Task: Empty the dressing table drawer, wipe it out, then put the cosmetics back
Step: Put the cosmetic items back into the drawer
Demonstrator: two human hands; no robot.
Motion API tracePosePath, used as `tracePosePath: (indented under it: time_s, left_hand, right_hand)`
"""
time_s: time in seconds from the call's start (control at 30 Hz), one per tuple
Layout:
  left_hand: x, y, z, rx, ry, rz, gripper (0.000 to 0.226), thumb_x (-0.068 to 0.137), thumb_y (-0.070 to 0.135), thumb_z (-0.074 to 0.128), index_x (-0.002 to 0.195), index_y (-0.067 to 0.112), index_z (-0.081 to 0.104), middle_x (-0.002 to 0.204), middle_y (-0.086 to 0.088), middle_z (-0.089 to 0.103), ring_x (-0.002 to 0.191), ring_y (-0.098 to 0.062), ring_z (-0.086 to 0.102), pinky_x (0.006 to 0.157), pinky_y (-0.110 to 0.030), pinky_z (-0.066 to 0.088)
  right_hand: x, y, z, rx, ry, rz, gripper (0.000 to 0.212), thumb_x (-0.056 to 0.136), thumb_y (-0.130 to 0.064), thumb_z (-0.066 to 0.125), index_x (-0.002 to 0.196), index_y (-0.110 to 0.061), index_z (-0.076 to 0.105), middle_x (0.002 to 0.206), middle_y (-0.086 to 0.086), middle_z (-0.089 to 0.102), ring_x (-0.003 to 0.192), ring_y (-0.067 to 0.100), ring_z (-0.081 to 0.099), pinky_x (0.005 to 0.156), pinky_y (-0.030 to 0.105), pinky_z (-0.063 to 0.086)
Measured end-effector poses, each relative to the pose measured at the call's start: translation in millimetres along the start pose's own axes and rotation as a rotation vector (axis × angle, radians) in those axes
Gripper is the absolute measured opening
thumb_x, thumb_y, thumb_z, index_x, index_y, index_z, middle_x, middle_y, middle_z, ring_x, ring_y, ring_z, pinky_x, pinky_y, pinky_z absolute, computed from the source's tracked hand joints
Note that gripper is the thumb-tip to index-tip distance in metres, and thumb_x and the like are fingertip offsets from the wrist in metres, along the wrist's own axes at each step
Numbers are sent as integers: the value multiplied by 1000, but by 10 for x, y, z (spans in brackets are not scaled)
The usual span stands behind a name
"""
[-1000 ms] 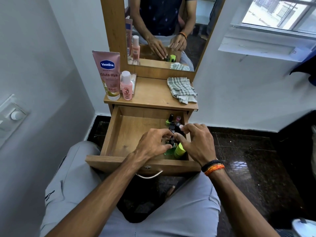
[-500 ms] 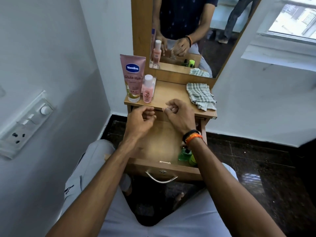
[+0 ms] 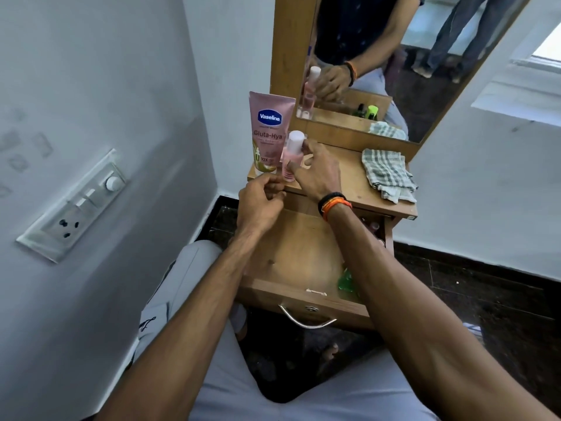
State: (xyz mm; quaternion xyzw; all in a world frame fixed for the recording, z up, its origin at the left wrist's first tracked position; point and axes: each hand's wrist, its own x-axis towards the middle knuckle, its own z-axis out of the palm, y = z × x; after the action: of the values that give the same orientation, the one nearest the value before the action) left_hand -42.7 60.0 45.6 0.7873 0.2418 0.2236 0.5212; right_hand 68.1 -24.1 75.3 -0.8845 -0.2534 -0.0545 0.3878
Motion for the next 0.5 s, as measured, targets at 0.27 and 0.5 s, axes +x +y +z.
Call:
tracePosePath:
  time_s: [0.27, 0.5]
  left_hand:
    - [-32, 29, 41, -3, 59, 32, 22, 88, 11, 71, 109, 16, 74, 94, 8, 73, 86, 0, 66, 78, -15, 53]
    - [-163, -75, 152, -42, -50, 43, 21, 92, 19, 70, 113, 17, 74, 100, 7, 74, 89, -3, 67, 77, -14, 53]
  right_hand:
    - [-130, 23, -166, 84, 13, 8, 28, 86, -21, 71, 112, -12, 64, 103, 0, 68, 86, 12, 60, 68, 18, 47]
    - [-695, 440, -537, 196, -172, 231, 16, 87, -20, 72, 98, -8, 67, 99, 6, 73, 84, 18, 71, 75, 33, 61]
